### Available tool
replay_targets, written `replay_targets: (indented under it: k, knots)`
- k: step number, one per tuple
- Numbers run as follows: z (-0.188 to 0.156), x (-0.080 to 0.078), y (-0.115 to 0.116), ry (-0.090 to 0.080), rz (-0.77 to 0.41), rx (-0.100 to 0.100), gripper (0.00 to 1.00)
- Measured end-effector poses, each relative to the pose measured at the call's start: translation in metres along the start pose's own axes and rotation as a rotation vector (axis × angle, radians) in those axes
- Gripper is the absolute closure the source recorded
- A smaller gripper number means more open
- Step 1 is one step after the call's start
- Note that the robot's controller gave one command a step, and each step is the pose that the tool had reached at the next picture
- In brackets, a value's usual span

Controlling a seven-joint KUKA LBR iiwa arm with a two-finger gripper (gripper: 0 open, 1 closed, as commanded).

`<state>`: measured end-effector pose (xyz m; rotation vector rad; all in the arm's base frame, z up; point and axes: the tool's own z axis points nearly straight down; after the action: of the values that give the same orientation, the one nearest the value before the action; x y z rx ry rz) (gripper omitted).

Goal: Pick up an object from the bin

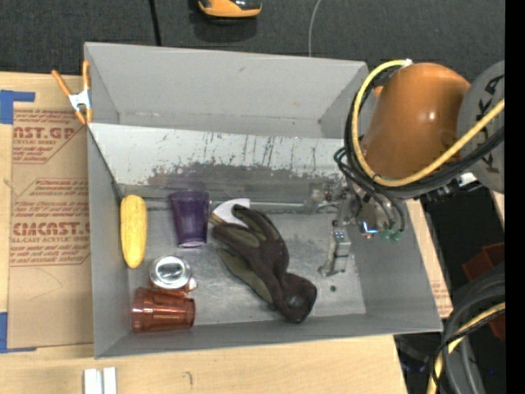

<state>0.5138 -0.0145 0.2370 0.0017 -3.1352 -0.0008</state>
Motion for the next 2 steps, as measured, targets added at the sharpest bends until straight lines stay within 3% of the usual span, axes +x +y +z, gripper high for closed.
replay_targets:
  k: [1, 2]
  knots:
    - [-0.004, -0.002, 0.0, -0.008, 0.0, 0.0, 0.0]
    - [0.05, -0.004, 0.008, -0.015, -0.04, 0.001, 0.0]
